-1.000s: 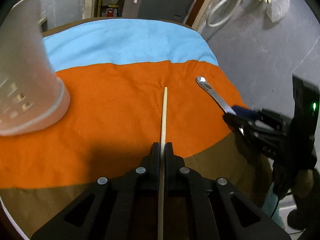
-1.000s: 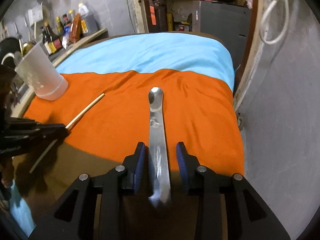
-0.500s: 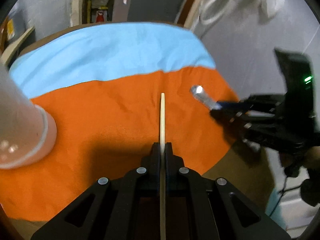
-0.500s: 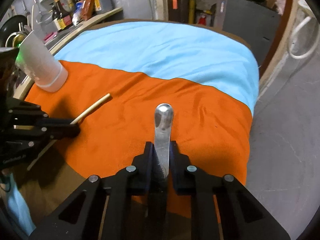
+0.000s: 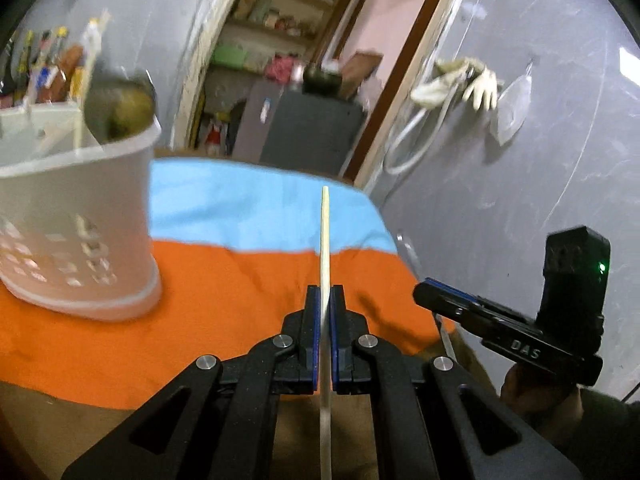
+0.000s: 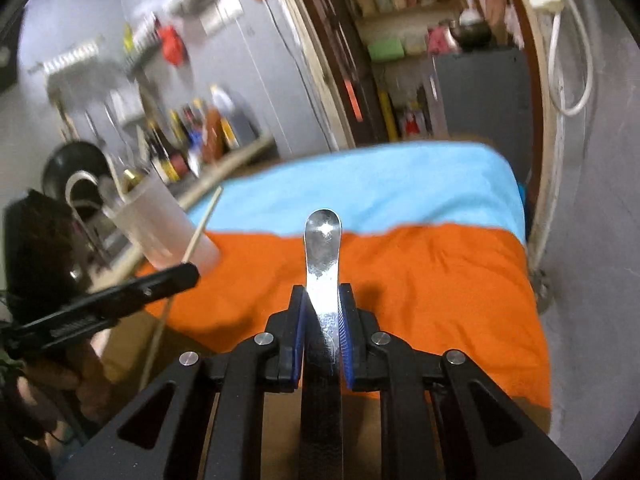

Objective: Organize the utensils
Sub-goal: 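Lift the chopstick and knife and carry them toward the caddy with both tools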

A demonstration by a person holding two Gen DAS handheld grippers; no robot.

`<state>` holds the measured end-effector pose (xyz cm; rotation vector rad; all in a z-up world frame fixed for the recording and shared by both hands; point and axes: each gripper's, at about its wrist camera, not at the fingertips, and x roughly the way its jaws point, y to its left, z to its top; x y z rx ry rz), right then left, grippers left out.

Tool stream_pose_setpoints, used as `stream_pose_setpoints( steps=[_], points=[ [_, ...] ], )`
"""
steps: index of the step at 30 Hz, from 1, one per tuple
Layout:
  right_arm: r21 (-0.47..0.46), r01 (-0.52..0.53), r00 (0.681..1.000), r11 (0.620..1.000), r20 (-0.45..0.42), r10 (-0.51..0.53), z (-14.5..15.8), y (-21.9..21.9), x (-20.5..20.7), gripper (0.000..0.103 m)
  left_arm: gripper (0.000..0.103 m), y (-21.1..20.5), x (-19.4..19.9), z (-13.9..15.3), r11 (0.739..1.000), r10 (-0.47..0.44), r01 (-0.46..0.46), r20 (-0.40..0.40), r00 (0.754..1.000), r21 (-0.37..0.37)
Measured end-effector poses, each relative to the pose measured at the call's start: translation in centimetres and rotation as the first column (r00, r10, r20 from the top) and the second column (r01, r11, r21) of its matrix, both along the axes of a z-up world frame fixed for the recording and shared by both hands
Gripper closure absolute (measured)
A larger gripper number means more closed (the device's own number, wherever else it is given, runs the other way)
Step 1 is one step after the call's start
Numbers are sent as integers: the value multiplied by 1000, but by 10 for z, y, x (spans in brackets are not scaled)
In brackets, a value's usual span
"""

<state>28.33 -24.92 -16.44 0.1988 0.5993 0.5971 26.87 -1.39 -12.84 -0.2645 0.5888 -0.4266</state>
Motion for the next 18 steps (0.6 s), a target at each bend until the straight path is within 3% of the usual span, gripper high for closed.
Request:
stream_pose_setpoints(
  steps=[5,10,18],
  points=[
    [85,5,990,996,137,-17,24,11,-9,90,101,8,-13,18,998,52,-48,112,992,-44],
    [152,-11,975,988,222,-23,45,20,-5,90,101,22,-20,35,992,106,-92,186,977,-86],
    [285,-78,942,955,335,-23,94,67,11,90,101,71,-27,81,969,231,-193,298,926,-153]
  ],
)
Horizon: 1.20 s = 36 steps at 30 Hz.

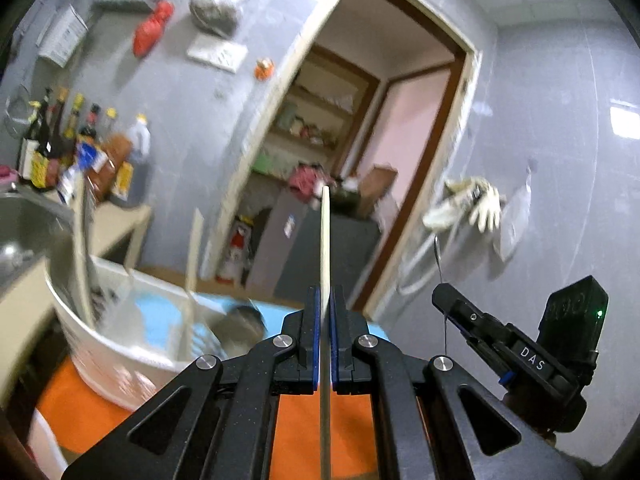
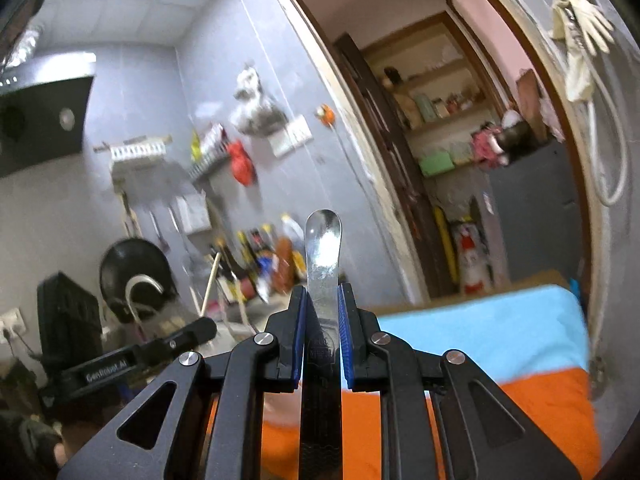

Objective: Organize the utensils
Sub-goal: 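Lift the chopstick and knife and carry them toward the caddy with both tools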

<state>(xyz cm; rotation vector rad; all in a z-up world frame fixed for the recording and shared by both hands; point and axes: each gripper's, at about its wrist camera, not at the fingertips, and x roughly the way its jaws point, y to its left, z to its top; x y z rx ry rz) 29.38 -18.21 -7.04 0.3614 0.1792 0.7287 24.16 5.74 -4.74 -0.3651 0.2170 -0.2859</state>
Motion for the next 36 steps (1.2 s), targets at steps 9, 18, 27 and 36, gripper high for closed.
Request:
stream_pose_setpoints(
  steps=[9,18,27,36],
  points=[
    [228,3,998,974,58,-17,25,64,23,90,101,94,13,23,984,140,-124,122,983,-127],
    [220,79,983,972,147,-113,7,125,21,90,101,171,32,2,949,272,-229,190,943,-217],
    [2,169,938,986,305,-161,-16,178,6,90,101,177,38,-16,942,321,-280,256,912,-184],
    [-90,250,892,964,408,-193,-30,196,-3,90,101,163,39,-32,942,334,-304,298,894,-143]
  ],
)
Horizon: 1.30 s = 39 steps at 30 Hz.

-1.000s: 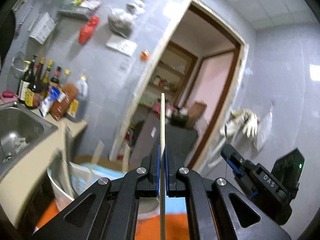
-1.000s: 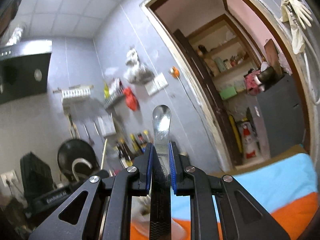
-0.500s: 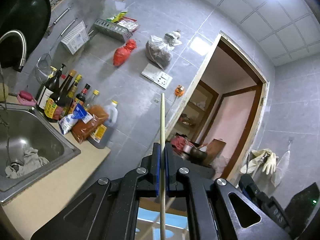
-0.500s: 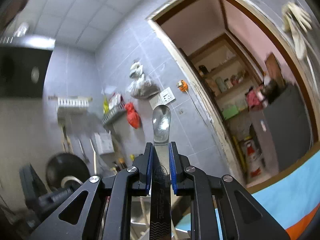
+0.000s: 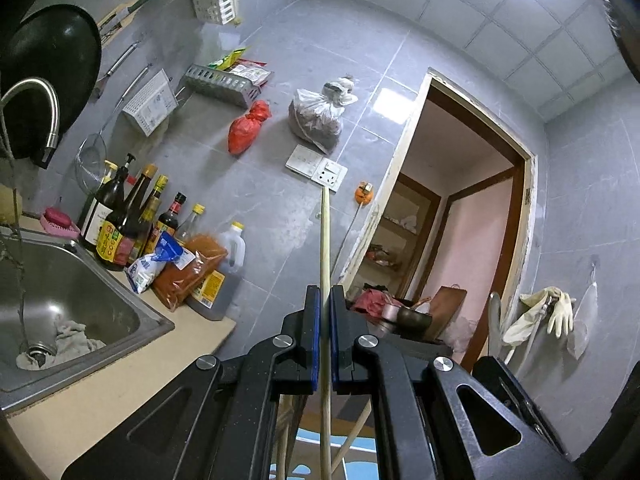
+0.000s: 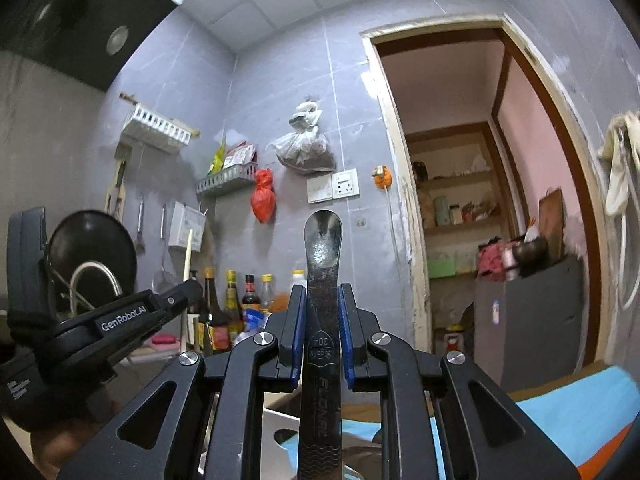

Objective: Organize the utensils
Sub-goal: 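Lift the chopstick and knife and carry them toward the caddy with both tools, then open both tools over the caddy, dropping the chopstick and knife in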

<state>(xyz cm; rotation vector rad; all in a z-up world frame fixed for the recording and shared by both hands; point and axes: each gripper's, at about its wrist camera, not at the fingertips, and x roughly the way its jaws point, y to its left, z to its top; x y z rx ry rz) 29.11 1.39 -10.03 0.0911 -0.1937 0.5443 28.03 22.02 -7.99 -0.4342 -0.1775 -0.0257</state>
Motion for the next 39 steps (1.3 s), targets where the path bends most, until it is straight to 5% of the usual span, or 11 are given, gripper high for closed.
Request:
stream_pose_setpoints(
  steps=[14,29,34,39],
  points=[
    [-31,26,1000,999,1,-26,-8,-2,1,90,101,-15,-3,-3,997,-18,22,-57,998,72],
    [-28,-23,994,999,-103,20,4,-25,-5,81,99,-27,-15,2,990,-71,92,-178,981,109],
    [-20,-2,989,1000,-146,-1,15,-43,-14,74,73,-34,-24,9,986,-97,123,-206,974,117],
    [-16,23,978,1000,-205,-26,25,-65,-26,58,64,-44,-27,17,978,-110,155,-286,952,142]
  ],
)
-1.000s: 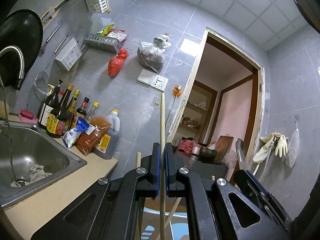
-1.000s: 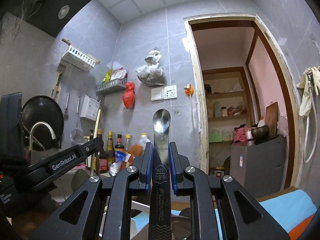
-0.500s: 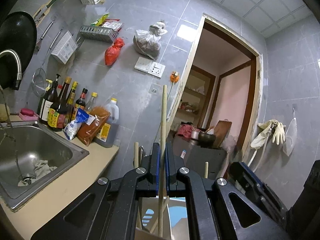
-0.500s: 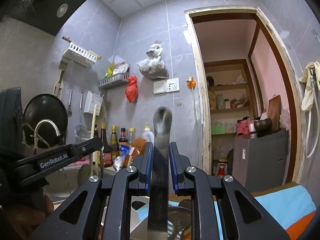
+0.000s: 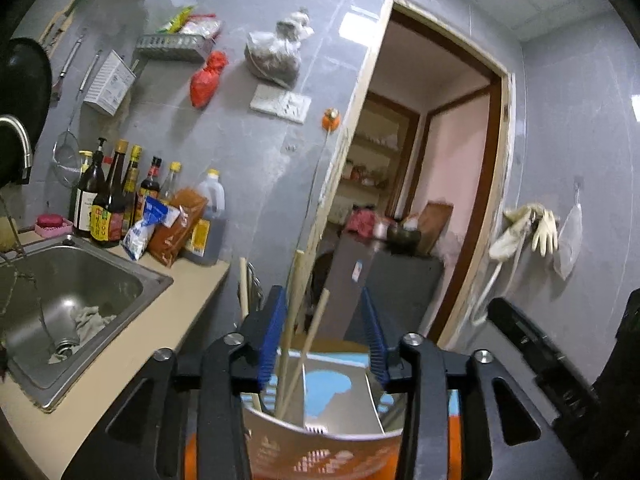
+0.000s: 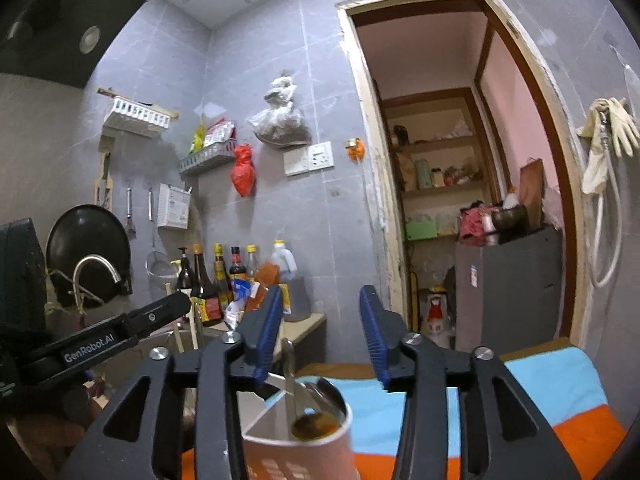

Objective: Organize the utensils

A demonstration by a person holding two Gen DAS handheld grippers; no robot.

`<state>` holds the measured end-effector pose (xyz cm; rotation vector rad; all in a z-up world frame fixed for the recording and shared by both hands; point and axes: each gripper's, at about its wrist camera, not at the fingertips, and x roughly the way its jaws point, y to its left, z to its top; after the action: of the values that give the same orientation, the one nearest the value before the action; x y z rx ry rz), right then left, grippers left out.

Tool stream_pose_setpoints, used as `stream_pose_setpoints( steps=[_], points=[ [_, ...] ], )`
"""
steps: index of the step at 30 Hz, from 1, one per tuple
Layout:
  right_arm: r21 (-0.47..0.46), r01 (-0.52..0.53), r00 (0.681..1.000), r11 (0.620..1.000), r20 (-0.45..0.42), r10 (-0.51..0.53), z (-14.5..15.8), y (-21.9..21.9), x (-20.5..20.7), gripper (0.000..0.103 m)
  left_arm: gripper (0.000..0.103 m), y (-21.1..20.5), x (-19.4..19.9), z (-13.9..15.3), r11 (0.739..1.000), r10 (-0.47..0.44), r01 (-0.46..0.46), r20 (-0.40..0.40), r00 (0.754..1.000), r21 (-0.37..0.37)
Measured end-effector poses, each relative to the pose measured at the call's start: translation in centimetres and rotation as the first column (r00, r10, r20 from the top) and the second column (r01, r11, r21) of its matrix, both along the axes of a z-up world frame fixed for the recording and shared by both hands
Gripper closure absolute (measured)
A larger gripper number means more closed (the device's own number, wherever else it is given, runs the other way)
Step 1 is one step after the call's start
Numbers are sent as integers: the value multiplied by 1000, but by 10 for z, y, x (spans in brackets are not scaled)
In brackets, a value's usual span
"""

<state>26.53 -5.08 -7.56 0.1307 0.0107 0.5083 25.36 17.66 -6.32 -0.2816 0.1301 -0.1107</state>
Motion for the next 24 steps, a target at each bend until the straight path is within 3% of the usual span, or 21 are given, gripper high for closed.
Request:
stream_pose_setpoints(
  steps=[5,7,12,24],
  points=[
    [8,33,995,999,-97,-32,10,-26,-12,48,39,-14,-13,11,1000,-15,16,-72,997,17],
    [11,51,988,999,-145,-49,15,-38,-18,39,25,-24,-20,17,999,-31,35,-107,994,33],
    [3,73,975,997,-211,-71,28,-64,-37,30,12,-45,-37,31,995,-60,71,-154,986,67],
    [-54,72,964,996,-251,-83,65,-105,-87,15,8,-81,-89,59,996,-24,44,-232,972,81]
  ],
)
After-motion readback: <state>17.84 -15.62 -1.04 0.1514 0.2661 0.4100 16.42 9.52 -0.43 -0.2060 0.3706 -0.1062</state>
